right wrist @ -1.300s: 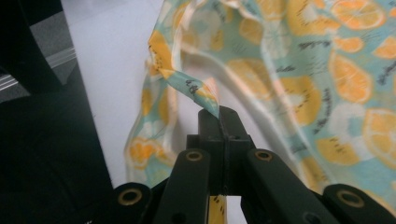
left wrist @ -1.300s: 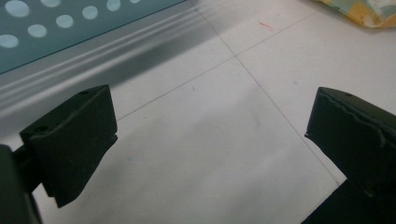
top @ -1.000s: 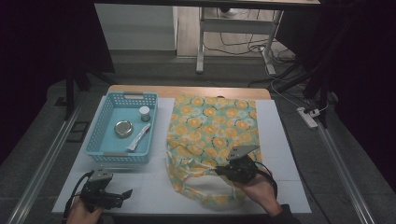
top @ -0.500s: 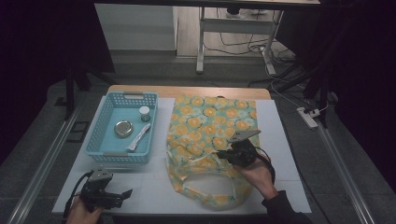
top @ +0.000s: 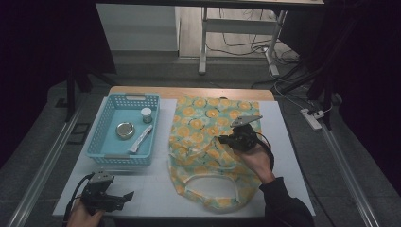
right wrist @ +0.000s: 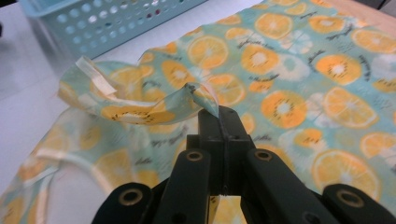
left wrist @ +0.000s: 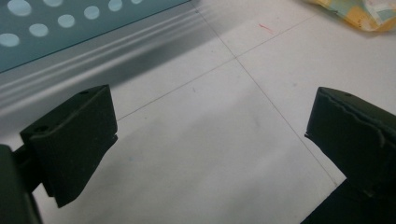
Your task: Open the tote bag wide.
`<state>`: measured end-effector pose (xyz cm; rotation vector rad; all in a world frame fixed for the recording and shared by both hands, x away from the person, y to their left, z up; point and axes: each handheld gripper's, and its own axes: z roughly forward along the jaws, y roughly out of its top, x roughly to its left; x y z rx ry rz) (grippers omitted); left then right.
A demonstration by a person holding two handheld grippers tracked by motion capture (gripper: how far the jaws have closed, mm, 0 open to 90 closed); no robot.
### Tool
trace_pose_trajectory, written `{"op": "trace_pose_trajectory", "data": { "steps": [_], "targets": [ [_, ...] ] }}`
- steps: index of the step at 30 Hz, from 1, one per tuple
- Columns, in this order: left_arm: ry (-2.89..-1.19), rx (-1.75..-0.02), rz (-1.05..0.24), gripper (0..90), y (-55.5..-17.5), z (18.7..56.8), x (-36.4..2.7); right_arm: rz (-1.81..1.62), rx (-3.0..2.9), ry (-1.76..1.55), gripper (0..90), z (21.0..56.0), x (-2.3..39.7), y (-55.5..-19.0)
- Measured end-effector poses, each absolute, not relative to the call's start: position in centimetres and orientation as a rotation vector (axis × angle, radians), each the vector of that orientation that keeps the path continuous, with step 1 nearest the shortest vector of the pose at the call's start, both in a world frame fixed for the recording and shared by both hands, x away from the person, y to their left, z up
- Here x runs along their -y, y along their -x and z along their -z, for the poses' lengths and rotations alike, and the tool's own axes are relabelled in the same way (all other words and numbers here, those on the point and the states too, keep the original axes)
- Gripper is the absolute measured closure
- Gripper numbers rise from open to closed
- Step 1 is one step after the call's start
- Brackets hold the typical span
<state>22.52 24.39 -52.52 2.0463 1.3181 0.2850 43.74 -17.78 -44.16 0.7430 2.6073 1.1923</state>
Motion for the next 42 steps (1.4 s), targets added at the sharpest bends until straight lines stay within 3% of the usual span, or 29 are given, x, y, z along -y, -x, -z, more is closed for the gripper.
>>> {"op": "trace_pose_trajectory", "data": {
  "steps": [24, 42],
  "targets": [
    [-2.04, -1.325, -0.275, 2.1, -22.6, 52.6, -24.5, -1.099, -2.564, -0.859, 89.5, 46.4, 16.8, -51.5],
    [-2.042, -1.323, -0.275, 2.3, -22.6, 52.6, -24.5, -0.927, -2.628, -0.938, 88.8, 51.5, 16.8, -54.2]
  ]
}}
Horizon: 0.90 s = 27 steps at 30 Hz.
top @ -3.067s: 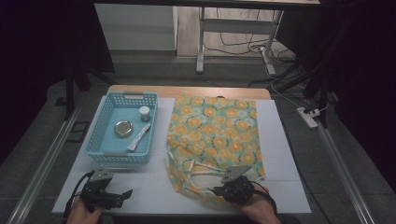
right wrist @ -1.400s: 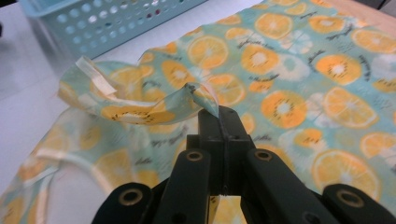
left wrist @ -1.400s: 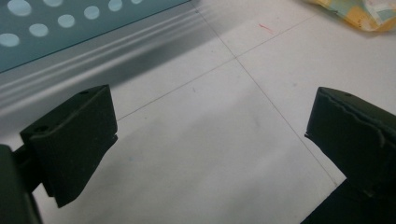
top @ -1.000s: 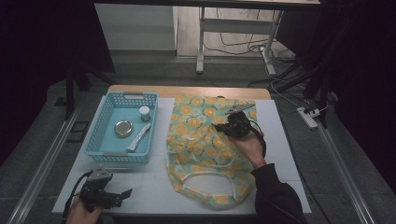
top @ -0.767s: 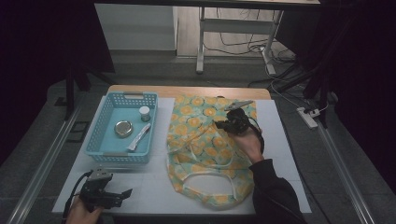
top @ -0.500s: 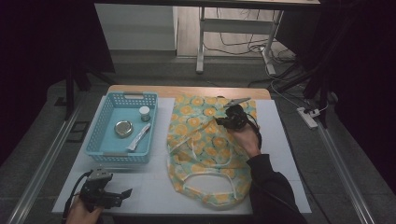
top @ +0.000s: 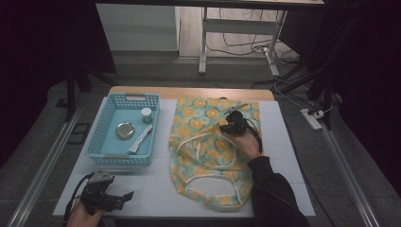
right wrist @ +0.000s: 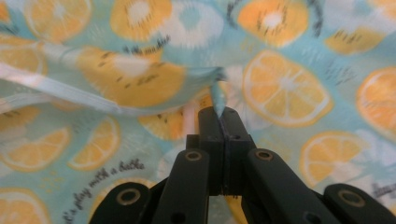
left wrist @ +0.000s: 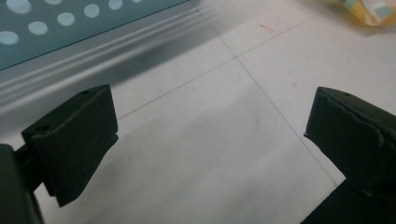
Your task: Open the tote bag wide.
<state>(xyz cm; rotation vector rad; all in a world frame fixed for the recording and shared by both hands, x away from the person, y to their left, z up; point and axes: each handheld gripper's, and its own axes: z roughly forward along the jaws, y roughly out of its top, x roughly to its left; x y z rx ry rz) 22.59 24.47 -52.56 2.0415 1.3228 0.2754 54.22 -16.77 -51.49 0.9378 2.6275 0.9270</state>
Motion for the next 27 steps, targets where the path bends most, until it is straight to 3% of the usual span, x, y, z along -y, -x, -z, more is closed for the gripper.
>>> {"op": "trace_pose_trajectory", "data": {
  "steps": [4, 18, 23, 25, 27],
  "targets": [
    [-2.042, -1.321, -0.276, 2.3, -22.6, 52.5, -24.5, -0.945, -2.628, -0.946, 84.4, 51.6, 17.0, -54.3],
    [-2.042, -1.319, -0.279, 2.3, -22.5, 52.5, -24.5, -1.061, -2.542, -0.926, 43.7, 48.1, 18.0, -52.4],
    [-2.043, -1.318, -0.28, 2.3, -22.5, 52.5, -24.4, -1.061, -2.567, -0.91, 24.8, 47.6, 18.0, -50.9],
    [-2.042, -1.318, -0.281, 2.3, -22.5, 52.5, -24.4, -1.066, -2.564, -0.907, 22.0, 47.5, 18.0, -50.6],
    [-2.041, -1.318, -0.28, 2.3, -22.5, 52.5, -24.4, -1.074, -2.558, -0.894, 12.1, 47.3, 18.0, -49.7]
  ]
}}
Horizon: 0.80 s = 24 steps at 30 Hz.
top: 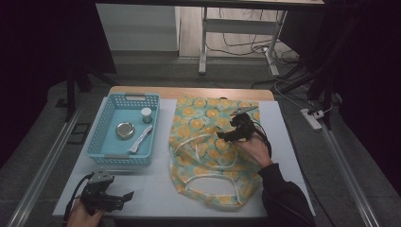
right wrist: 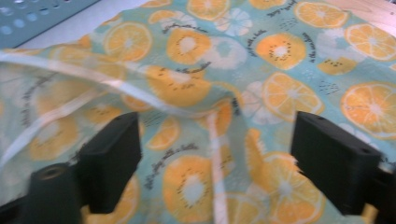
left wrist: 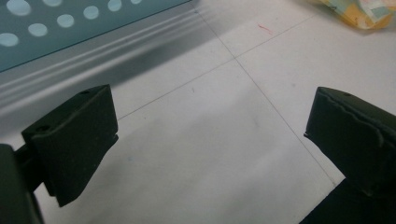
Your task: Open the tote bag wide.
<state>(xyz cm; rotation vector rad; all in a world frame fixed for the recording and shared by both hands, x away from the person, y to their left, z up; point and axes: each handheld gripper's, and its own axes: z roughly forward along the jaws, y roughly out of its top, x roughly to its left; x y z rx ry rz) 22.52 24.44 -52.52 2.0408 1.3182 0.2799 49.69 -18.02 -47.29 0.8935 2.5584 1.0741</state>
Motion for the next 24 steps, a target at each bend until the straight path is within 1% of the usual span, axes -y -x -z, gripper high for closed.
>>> {"op": "trace_pose_trajectory", "data": {
  "steps": [1, 2, 10, 19, 24],
  "targets": [
    [-2.041, -1.319, -0.279, 2.3, -22.5, 52.5, -24.4, -1.074, -2.562, -0.889, 8.5, 47.3, 18.0, -49.4],
    [-2.04, -1.319, -0.278, 2.3, -22.5, 52.5, -24.5, -1.074, -2.562, -0.889, 8.5, 47.3, 18.0, -49.4],
    [-2.042, -1.319, -0.28, 2.3, -22.5, 52.5, -24.4, -1.032, -2.656, -0.769, 0.5, 48.0, 17.4, -46.0],
    [-2.04, -1.318, -0.279, 2.3, -22.5, 52.5, -24.4, -1.027, -2.731, -0.751, 0.0, 49.5, 17.4, -43.3],
    [-2.041, -1.318, -0.278, 2.4, -22.5, 52.5, -24.4, -0.994, -2.77, -0.762, 0.0, 50.7, 17.4, -42.6]
  ]
}}
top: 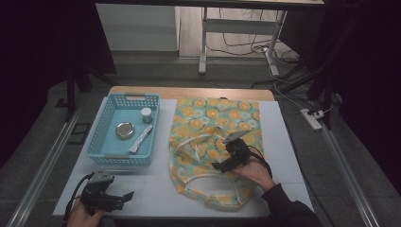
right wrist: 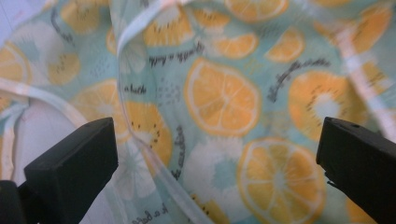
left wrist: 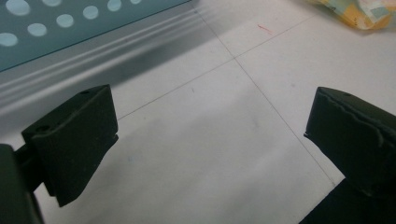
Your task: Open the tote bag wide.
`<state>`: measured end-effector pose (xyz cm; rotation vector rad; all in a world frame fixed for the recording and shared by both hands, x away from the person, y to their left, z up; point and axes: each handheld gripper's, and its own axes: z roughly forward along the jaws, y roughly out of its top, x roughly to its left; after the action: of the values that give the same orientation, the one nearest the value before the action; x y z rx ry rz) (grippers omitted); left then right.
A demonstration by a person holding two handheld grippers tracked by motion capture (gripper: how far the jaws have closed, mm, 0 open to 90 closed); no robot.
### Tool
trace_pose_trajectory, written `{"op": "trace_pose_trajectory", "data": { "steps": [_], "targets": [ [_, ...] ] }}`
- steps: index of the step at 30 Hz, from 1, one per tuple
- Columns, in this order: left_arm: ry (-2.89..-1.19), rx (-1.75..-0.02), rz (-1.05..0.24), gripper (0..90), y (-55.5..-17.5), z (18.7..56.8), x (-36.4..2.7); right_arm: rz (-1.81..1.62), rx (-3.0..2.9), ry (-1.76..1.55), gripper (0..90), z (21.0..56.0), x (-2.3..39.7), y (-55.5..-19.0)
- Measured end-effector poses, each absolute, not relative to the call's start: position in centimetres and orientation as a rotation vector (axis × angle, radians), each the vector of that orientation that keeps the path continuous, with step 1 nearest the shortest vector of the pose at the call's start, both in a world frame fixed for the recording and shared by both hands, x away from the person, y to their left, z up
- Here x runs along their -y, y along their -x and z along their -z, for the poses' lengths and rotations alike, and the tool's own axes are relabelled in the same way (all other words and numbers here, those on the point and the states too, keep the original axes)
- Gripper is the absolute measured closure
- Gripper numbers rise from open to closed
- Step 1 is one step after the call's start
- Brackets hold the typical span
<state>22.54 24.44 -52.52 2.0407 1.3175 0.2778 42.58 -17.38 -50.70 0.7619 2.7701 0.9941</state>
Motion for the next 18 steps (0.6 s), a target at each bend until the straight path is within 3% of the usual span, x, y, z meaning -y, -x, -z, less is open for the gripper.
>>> {"op": "trace_pose_trajectory", "data": {
  "steps": [11, 13, 17, 18],
  "targets": [
    [-2.042, -1.32, -0.274, 2.3, -22.6, 52.5, -24.4, -0.886, -2.754, -0.648, 1.1, 52.8, 16.1, -41.4],
    [-2.041, -1.32, -0.273, 2.4, -22.6, 52.5, -24.4, -0.902, -2.752, -0.635, 7.9, 52.8, 16.0, -41.3],
    [-2.042, -1.32, -0.274, 2.4, -22.6, 52.5, -24.4, -0.925, -2.761, -0.585, 32.4, 52.3, 16.0, -41.0],
    [-2.042, -1.32, -0.274, 2.4, -22.6, 52.5, -24.4, -0.925, -2.761, -0.585, 32.4, 52.3, 16.0, -41.0]
  ]
}}
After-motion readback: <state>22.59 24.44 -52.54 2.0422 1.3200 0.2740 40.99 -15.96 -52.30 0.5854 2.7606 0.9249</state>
